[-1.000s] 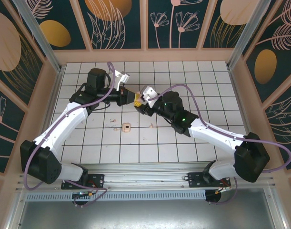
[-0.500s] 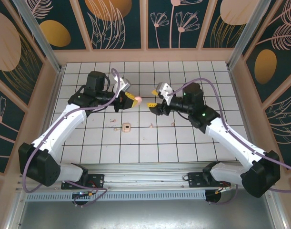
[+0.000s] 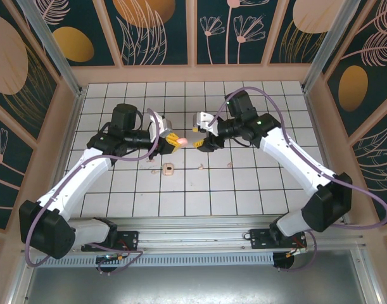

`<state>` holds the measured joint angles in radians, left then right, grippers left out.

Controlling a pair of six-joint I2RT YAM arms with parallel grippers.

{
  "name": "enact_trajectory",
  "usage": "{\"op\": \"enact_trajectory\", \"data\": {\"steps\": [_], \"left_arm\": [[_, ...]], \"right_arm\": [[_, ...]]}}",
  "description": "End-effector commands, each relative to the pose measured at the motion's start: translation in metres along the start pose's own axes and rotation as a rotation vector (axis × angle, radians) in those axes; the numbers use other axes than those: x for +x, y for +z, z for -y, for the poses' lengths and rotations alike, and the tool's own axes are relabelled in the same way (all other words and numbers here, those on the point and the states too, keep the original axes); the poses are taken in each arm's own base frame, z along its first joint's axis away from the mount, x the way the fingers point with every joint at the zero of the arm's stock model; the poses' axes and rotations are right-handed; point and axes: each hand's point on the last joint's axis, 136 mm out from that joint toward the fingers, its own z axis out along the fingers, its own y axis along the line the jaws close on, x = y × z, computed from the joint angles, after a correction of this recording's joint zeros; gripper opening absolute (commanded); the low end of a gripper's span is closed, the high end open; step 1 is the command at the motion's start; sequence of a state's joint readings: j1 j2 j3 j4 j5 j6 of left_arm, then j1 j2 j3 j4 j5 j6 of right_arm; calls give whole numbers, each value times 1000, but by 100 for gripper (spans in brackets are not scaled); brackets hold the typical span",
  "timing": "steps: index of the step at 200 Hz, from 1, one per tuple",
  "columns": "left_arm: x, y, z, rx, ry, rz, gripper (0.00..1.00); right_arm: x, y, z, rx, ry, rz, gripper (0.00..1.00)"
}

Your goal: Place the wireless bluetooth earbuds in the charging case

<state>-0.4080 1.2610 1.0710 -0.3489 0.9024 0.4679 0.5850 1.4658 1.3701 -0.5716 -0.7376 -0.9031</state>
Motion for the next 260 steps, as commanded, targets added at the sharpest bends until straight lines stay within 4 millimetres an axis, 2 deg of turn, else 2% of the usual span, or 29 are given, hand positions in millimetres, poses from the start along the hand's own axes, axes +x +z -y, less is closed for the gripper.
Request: {"op": "enact_trajectory", "data": {"steps": [1, 48, 89, 160, 183, 193, 203, 237, 245, 249, 252, 260], "left_arm": [[-10, -3, 10, 27, 90, 50, 17], [-14, -5, 12, 33, 93, 64, 17], [-15, -6, 13, 24, 102, 68, 17], [-14, -7, 12, 12, 104, 65, 17], [-17, -9, 11, -8, 120, 74, 29], [-20, -10, 12, -15, 132, 94, 38], [-25, -12, 11, -34, 145, 122, 41], [-38, -15, 8, -54, 164, 170, 55], [-39, -15, 9, -49, 165, 176, 56], [-30, -11, 9, -40, 147, 166, 56], [-29, -11, 10, -35, 144, 167, 56], [-29, -10, 11, -23, 142, 173, 56]], "right_arm": [[-20, 0, -12, -91, -81, 63, 54], [-18, 20, -17, -163, -95, 41, 54], [-26, 27, -19, -192, -100, 64, 50], [-36, 26, -21, -210, -104, 105, 27], [-36, 21, -21, -196, -98, 125, 23], [-37, 17, -21, -184, -89, 151, 23], [-37, 13, -20, -165, -67, 182, 23], [-33, -14, -21, -52, 29, 331, 24], [-31, -17, -27, -37, 58, 366, 24], [-31, -19, -29, -27, 68, 385, 24], [-27, -25, -22, 9, 85, 394, 24], [-25, -30, -23, 37, 105, 423, 24]]}}
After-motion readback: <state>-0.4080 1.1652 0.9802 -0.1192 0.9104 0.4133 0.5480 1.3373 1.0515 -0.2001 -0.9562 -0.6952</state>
